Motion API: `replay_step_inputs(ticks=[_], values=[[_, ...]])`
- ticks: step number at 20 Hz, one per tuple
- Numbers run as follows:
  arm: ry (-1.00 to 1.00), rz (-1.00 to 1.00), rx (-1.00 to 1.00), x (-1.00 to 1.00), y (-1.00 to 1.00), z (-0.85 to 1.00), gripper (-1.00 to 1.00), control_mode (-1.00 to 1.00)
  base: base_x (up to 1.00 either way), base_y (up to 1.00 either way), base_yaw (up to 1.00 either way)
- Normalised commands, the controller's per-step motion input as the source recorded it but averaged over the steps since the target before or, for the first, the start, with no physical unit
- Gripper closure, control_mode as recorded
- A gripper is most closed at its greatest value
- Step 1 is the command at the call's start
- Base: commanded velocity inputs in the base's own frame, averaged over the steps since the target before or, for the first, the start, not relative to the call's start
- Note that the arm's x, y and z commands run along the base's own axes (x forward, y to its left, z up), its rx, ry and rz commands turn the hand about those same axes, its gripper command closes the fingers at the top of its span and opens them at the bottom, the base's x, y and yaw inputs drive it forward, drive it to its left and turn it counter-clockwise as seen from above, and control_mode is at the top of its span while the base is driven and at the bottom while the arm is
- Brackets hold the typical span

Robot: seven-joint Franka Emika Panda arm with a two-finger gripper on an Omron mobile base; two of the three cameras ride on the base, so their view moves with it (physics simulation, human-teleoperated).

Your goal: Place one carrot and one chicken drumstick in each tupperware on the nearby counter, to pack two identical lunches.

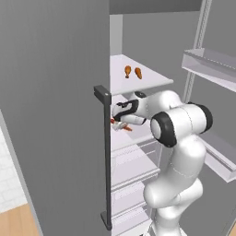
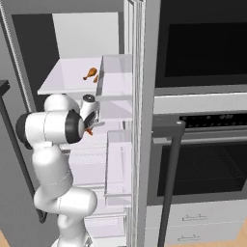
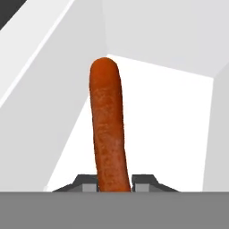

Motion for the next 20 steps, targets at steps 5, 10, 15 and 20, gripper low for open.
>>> replay_step_inputs(ticks=[5, 10, 15, 20], values=[[-0.13, -0.03, 0.03, -0.96, -0.06, 0.14, 1.00, -1.00, 0.00, 0.00, 0.00], [-0.02, -0.04, 0.04, -0.80, -0.15, 0.45, 1.00, -1.00, 0.00, 0.00, 0.00], [0.00, -0.04, 0.05, -0.62, -0.24, 0.96, 1.00, -1.00, 0.00, 0.00, 0.00], [0.06, -0.05, 0.01, -0.36, -0.17, 1.00, 1.00, -1.00, 0.00, 0.00, 0.00]])
